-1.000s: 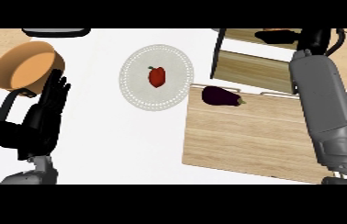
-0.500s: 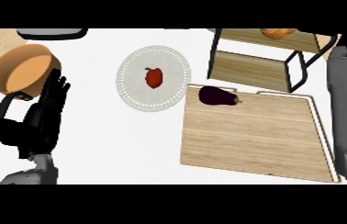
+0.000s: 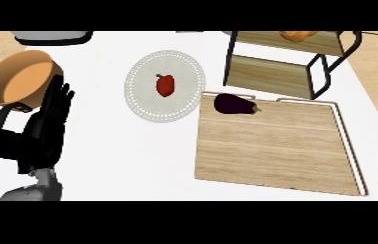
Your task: Pick the croissant from the tray and place it in the tiered shelf
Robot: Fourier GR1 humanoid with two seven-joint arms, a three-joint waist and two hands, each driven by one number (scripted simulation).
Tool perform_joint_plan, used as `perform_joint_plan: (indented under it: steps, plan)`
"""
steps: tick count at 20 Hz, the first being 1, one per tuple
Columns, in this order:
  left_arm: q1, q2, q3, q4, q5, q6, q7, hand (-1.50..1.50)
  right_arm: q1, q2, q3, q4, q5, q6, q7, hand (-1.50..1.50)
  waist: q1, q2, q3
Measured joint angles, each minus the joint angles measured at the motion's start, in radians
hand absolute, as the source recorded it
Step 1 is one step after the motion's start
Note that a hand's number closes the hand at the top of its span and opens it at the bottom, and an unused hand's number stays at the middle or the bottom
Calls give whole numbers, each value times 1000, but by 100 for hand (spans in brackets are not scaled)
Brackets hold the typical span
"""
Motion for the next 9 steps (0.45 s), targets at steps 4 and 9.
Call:
perform_joint_plan:
  steps: [4,9]
  plan:
    - [14,0,2,7,4,-12,-22,0,149,-23,-71,-165,-111,92,19,-150,5,2,0]
    - [-5,-16,-15,6,-13,1,-6,0,267,-62,-165,-256,-246,188,3,-150,14,5,1]
